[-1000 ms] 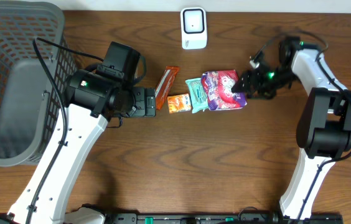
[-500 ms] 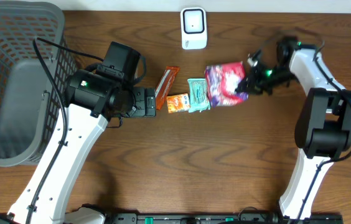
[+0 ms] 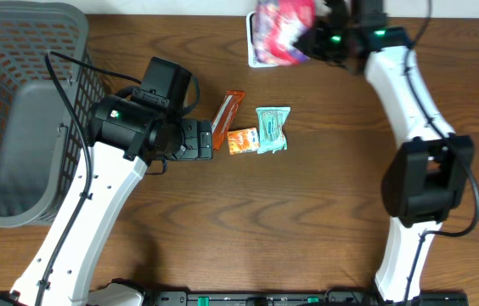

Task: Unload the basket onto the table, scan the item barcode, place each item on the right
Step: 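Lift the pad pack with the right gripper up to the scanner, then carry the pad pack right and set it at the table's right edge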

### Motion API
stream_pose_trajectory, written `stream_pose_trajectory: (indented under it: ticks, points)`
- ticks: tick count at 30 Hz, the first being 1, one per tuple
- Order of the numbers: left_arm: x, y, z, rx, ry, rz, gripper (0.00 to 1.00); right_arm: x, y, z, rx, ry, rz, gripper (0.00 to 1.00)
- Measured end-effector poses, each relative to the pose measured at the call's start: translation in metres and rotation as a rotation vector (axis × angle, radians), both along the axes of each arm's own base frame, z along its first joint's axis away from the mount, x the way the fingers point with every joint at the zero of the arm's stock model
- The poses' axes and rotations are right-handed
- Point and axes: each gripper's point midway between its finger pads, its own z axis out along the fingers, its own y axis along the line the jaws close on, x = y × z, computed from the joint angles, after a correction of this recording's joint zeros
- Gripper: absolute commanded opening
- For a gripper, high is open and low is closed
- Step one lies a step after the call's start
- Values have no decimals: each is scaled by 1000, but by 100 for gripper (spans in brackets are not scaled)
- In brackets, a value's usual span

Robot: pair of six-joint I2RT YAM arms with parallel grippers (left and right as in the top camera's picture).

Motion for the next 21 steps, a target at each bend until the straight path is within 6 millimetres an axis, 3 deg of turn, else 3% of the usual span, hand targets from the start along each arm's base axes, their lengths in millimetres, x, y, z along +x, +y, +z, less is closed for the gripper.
stream_pose_trajectory:
  ticks: [3, 6, 8, 16, 21]
  points:
    - [0, 0, 0, 0, 0, 0, 98, 9, 40, 12, 53, -59, -15, 1]
    - [0, 0, 0, 0, 0, 0, 98, 11, 64, 9, 84, -61, -28, 1]
    - [0, 0, 0, 0, 0, 0, 98, 13, 66, -1, 79, -35, -60, 1]
    - [0, 0, 0, 0, 0, 0, 98, 30, 32, -16, 46, -5, -194, 1]
    - [0, 0, 0, 0, 0, 0, 98, 33, -15, -30, 18, 66, -273, 1]
